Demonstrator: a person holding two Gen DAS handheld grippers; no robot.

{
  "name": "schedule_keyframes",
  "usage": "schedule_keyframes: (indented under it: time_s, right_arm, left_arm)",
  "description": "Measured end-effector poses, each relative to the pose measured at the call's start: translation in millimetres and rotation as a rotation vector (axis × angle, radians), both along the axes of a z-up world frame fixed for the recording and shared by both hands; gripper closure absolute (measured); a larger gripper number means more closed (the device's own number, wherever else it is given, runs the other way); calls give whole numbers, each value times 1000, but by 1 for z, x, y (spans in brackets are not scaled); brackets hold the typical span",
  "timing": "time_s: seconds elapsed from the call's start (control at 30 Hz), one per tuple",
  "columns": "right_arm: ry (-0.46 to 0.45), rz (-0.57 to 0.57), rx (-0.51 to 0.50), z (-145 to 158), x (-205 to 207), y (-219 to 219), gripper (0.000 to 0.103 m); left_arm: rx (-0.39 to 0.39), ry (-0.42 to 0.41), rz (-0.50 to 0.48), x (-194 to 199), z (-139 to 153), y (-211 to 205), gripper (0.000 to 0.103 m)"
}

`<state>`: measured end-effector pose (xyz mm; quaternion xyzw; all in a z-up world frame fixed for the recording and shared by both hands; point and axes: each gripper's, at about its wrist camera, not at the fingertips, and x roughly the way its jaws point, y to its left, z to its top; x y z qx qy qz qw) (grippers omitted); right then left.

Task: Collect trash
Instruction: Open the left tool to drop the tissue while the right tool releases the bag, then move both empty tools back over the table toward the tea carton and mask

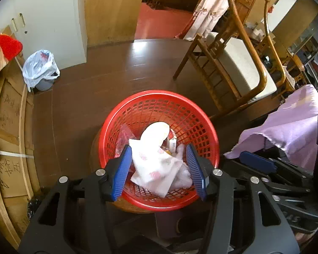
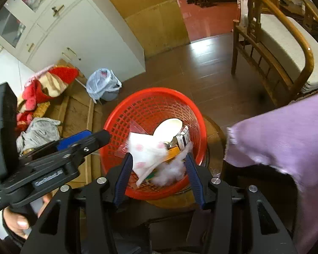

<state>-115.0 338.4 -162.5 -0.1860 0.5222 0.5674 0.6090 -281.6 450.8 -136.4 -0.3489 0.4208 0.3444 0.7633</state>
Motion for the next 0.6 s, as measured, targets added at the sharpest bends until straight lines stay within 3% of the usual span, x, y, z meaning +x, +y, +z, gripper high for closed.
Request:
schedule_keyframes:
  time_s: [0.27,0.6]
  right_arm:
    - [-46,-25,78,50,7,-39,46]
    - [-188,-179,213,117,36,-143,37]
  left_arm:
    - [48,-40,-30,6,30,-16,43]
    - [135,-89,-169,40,76,-71,32]
